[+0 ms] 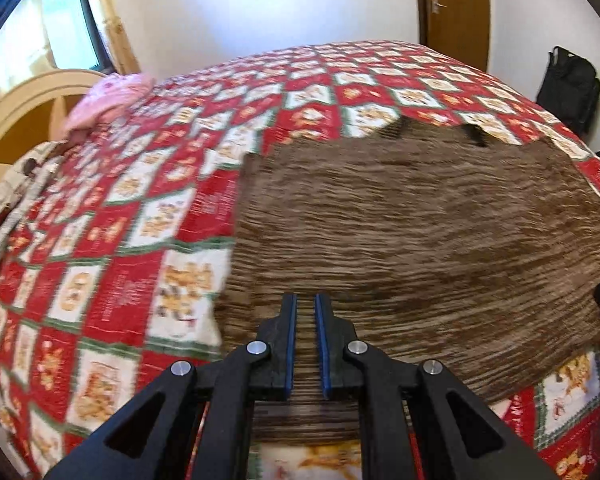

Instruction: Fold small clothes

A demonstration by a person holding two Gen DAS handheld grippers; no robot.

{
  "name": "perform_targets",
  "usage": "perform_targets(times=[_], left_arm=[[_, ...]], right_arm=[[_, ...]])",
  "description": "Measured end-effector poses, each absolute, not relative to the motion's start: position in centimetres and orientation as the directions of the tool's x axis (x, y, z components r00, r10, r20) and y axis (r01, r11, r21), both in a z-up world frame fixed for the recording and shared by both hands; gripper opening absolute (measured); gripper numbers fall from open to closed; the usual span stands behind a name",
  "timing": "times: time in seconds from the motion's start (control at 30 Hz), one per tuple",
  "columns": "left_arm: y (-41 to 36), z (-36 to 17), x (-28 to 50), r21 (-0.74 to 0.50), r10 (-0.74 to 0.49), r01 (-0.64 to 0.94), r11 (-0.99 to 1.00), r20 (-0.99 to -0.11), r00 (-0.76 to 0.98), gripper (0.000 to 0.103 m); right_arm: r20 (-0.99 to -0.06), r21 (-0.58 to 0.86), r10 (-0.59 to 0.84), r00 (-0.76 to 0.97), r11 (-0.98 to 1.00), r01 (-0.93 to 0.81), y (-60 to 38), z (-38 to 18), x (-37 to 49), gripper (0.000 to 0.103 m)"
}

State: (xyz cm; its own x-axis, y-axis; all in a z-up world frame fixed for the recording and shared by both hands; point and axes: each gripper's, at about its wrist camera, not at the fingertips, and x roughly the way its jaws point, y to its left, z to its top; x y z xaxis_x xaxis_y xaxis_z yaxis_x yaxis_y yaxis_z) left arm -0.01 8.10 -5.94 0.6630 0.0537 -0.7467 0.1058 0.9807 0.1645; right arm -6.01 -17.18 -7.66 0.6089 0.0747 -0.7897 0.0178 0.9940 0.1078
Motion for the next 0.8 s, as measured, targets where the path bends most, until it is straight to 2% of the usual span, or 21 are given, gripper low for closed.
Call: perform_targets(times=[0.17,0.2,0.23,0.27,0.3,0.33,0.47,0.7,0.8], left_arm=[[9.1,-5.4,-0.4,0.256,0.171,0.022,0.967,-0.705,0.688,0.011],[9.3,-5.4,-0.4,0.263,0.184,0.010,0.965,-0.699,0.691,0.017],[9.7,-5.4,-0.5,0.260,0.190,-0.004,0.966,-0.698,0.690,0.034],[10.1,-5.3,-0.5,0.241,0.184,-0.012,0.970,-0.703,0.687,0.046],[10.4,-5.2,-0.5,0.226,0.179,-0.022,0.974,-0.705,0.686,0.065],[10.8,-5.1,-0.6,0.215,0.182,-0.039,0.976,-0.701,0.689,0.067],[11.4,-4.8,-0.8,0.217,0.195,-0.059,0.974,-0.686,0.701,0.067],[12.2,-5.3,-0.5,0.192,0.197,-0.082,0.978,-0.722,0.664,0.067],[12.4,-5.3,-0.6,0.180,0.199,-0.098,0.979,-0.727,0.657,0.067]], right_arm=[[-0.754,0.155,0.101,0.649,0.988,0.026,-17.7,-6.8,-6.8,0.055],[-0.744,0.170,0.109,0.659,0.985,0.029,-17.8,-6.4,-7.1,0.055],[-0.738,0.181,0.116,0.665,0.983,0.029,-17.8,-6.1,-7.2,0.055],[-0.730,0.194,0.124,0.672,0.981,0.029,-17.7,-5.7,-7.4,0.055],[-0.723,0.207,0.136,0.678,0.978,0.025,-17.6,-5.3,-7.5,0.055],[-0.715,0.216,0.148,0.683,0.976,0.014,-17.3,-4.8,-7.6,0.055],[-0.700,0.222,0.184,0.690,0.974,-0.035,-15.4,-3.5,-7.5,0.055],[-0.681,0.293,0.280,0.677,0.951,-0.098,-12.6,-2.9,-6.5,0.055],[-0.683,0.306,0.296,0.668,0.946,-0.106,-11.5,-3.0,-6.0,0.065]])
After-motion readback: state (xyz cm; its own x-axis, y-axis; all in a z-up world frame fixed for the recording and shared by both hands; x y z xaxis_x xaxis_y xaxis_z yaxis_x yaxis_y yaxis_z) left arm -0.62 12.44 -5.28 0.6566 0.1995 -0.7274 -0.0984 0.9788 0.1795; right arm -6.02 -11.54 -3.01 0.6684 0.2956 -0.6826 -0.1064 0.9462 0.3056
